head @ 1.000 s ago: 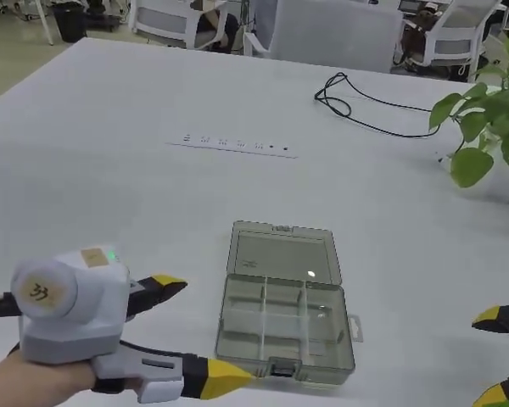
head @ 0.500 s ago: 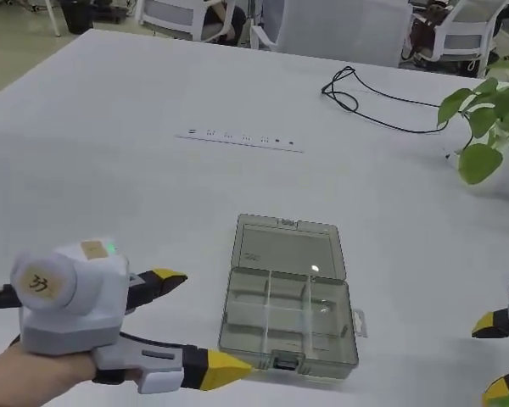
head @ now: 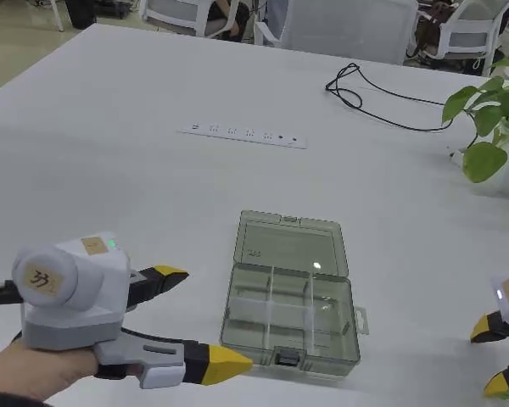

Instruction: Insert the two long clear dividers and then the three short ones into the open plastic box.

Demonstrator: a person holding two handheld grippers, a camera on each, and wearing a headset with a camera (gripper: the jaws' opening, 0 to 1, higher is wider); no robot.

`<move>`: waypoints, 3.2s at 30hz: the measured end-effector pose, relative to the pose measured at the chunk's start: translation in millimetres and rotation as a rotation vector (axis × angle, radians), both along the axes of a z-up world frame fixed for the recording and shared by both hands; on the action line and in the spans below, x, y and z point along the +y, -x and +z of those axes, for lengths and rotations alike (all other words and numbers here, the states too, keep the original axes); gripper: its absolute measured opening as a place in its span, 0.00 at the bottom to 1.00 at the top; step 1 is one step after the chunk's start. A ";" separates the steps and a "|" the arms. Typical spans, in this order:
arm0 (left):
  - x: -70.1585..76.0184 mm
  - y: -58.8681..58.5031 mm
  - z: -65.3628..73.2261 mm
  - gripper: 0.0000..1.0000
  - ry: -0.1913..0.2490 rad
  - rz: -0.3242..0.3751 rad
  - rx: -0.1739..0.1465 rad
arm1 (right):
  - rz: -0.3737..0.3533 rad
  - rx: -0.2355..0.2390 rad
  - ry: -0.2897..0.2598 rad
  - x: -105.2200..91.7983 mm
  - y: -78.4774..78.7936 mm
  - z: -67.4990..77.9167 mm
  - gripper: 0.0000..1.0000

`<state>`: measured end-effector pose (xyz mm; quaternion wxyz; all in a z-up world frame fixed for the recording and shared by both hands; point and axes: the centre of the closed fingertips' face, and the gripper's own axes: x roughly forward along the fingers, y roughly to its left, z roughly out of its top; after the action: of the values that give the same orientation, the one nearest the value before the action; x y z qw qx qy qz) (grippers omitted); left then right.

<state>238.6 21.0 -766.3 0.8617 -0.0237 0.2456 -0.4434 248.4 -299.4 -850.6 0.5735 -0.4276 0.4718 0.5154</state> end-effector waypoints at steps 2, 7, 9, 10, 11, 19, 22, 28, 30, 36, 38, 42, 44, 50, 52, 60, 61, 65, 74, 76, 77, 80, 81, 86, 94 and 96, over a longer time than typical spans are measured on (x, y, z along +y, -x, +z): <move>-0.2 0.1 0.0 0.94 0.000 0.000 0.000 | 0.001 -0.002 -0.001 -1.0 -0.8 0.0 0.39; -1.6 0.4 0.0 0.93 0.003 0.000 0.002 | 0.003 -0.008 -0.012 -0.5 0.4 0.3 0.37; -2.9 0.5 0.3 0.93 0.004 -0.002 0.002 | 0.003 -0.007 -0.013 -0.7 0.9 0.2 0.36; -3.3 0.2 0.2 0.93 0.005 -0.002 0.003 | 0.002 -0.008 -0.012 -1.0 0.7 0.1 0.35; -3.9 -0.1 0.1 0.93 0.006 -0.004 0.003 | 0.000 -0.008 -0.010 -0.5 1.5 0.5 0.33; -4.1 -1.2 0.1 0.92 0.012 -0.005 0.006 | 0.002 -0.018 -0.010 1.0 2.5 0.7 0.33; -4.0 -1.0 0.0 0.92 0.011 -0.007 0.005 | -0.002 -0.022 -0.009 1.1 2.3 0.8 0.33; -3.2 -0.9 -1.3 0.92 0.010 -0.008 0.008 | -0.008 -0.029 -0.015 1.9 -1.1 0.7 0.33; -2.4 -1.0 -2.5 0.91 0.007 -0.005 0.011 | -0.008 -0.036 -0.020 3.1 -2.4 1.4 0.33; -1.2 -1.2 -4.5 0.89 0.008 0.007 0.021 | -0.025 -0.086 -0.055 14.0 -13.9 10.5 0.33; -0.8 -1.5 -5.6 0.89 0.007 0.012 0.026 | -0.027 -0.101 -0.070 19.8 -16.6 14.9 0.33; -1.9 -1.3 -6.5 0.87 0.009 0.015 0.035 | -0.029 -0.134 -0.095 32.1 -20.3 23.7 0.33; -2.4 -2.3 -6.5 0.85 0.017 0.027 0.043 | -0.027 -0.153 -0.108 38.0 -22.7 28.0 0.33; -3.0 -6.1 -6.2 0.82 0.033 0.053 0.065 | -0.024 -0.213 -0.159 60.0 -29.4 47.1 0.33; -4.3 -7.5 -4.6 0.80 0.042 0.061 0.074 | -0.018 -0.229 -0.173 68.0 -29.6 53.5 0.33; -24.3 -10.7 4.7 0.72 0.089 0.062 0.110 | 0.022 -0.286 -0.221 102.7 -32.4 75.8 0.33; -28.4 -9.4 5.5 0.70 0.100 0.055 0.123 | 0.036 -0.293 -0.228 107.3 -32.7 78.3 0.33; -43.7 -8.7 10.3 0.64 0.126 0.038 0.131 | 0.064 -0.329 -0.273 131.4 -34.4 92.7 0.33; -60.4 -13.6 11.3 0.54 0.136 0.017 0.179 | 0.148 -0.383 -0.320 174.5 -31.1 115.5 0.33; -63.7 -17.1 16.8 0.51 0.178 0.038 0.210 | 0.165 -0.397 -0.324 182.8 -30.0 118.0 0.33; -66.2 -19.3 21.1 0.50 0.211 0.046 0.222 | 0.178 -0.401 -0.328 187.6 -28.8 118.8 0.33; -70.7 -22.1 28.1 0.42 0.259 0.049 0.241 | 0.199 -0.414 -0.331 197.4 -27.8 119.0 0.33; -72.9 -22.8 30.6 0.39 0.278 0.047 0.251 | 0.216 -0.431 -0.328 201.6 -28.4 118.9 0.33; -79.7 -24.7 34.2 0.24 0.328 0.061 0.296 | 0.236 -0.444 -0.337 215.3 -25.8 117.2 0.33; -81.8 -29.3 30.5 0.22 0.351 0.098 0.337 | 0.273 -0.465 -0.338 228.8 -19.6 116.7 0.33; -82.6 -30.3 31.8 0.20 0.370 0.105 0.345 | 0.279 -0.471 -0.339 231.6 -18.7 116.2 0.33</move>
<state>268.9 -61.6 -734.5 0.8100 -0.2691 0.3018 -0.4248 267.1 -67.7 -734.4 0.6539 -0.4940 0.1706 0.5471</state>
